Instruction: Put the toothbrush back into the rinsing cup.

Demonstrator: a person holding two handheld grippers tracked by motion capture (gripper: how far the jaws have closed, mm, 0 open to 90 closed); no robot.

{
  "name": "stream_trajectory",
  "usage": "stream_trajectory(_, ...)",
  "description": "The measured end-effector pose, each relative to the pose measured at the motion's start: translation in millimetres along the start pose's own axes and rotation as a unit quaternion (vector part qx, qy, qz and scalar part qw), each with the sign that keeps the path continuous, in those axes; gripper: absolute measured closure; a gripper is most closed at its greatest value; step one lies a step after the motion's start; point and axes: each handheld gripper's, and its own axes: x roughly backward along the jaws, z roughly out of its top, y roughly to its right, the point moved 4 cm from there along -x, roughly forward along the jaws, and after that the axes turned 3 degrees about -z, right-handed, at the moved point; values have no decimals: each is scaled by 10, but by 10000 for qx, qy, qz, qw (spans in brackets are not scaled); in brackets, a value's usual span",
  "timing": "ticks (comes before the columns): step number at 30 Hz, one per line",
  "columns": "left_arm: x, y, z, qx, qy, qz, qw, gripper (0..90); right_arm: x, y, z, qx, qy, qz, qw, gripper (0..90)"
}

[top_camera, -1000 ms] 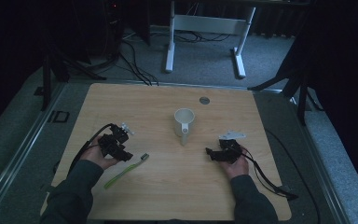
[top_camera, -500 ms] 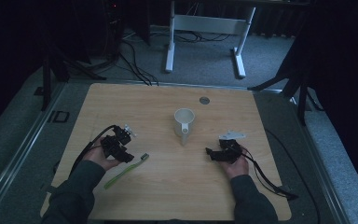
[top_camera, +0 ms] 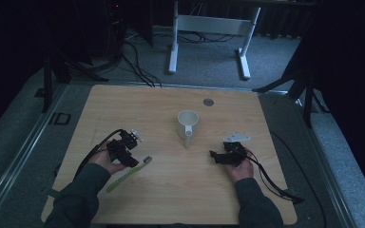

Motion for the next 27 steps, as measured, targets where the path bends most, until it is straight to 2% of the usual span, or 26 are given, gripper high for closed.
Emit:
stream_trajectory(14, -116, 13, 14, 2, -264, -34, 9996, 577, 0, 0, 0, 2, -1, 4, 10000, 236)
stream_trajectory(27, -238, 31, -1, -98, -636, -90, 9979, 626, 0, -1, 0, 5, 0, 5, 10000, 235)
